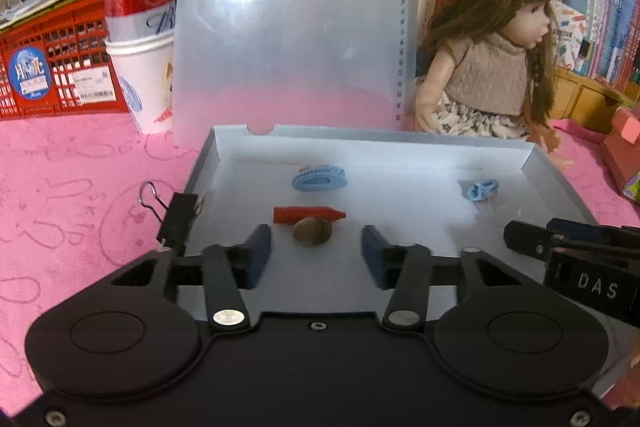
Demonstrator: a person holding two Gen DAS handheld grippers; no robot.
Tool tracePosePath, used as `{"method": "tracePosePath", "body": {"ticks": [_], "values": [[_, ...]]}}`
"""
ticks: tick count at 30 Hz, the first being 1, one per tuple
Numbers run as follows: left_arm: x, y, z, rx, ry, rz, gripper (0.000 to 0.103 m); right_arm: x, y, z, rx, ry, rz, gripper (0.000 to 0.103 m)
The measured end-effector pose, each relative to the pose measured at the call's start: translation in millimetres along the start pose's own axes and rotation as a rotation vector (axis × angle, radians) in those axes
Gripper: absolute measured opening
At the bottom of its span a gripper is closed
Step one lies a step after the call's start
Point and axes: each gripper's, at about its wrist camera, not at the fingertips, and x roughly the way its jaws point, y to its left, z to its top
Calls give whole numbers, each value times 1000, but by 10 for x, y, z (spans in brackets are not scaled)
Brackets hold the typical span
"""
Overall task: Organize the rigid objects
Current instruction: 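Withdraw both tools from the box toward the black items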
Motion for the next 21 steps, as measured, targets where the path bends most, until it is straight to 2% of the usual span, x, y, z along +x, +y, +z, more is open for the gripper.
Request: {"method": "tracePosePath", "body": {"ticks": [1,3,8,9,12,14,21], "values": [[-45,0,3,4,-12,-2,55,-27,8,1,-6,-5,-2,66],[-138,-4,4,12,-27,-6,66,-96,24,5,-19,-19,-9,71],[-373,29,-15,5,-53,-17,77,-298,21,23,-26,-60,-3,88],[-415,37,-13,1,-57,-22,79,-345,24,22,-30,-68,-1,88],[-582,51,-36,-13,-69,-37,81,-459,57,10,-55,-78,-7,92],[-681,50,-56,-14,-76,-37,83,-535,80,-6,-73,-85,-4,98],[-1036,67,-180,-12,-84,-51,86,-858,131,-103,-115,-118,22,103]]}}
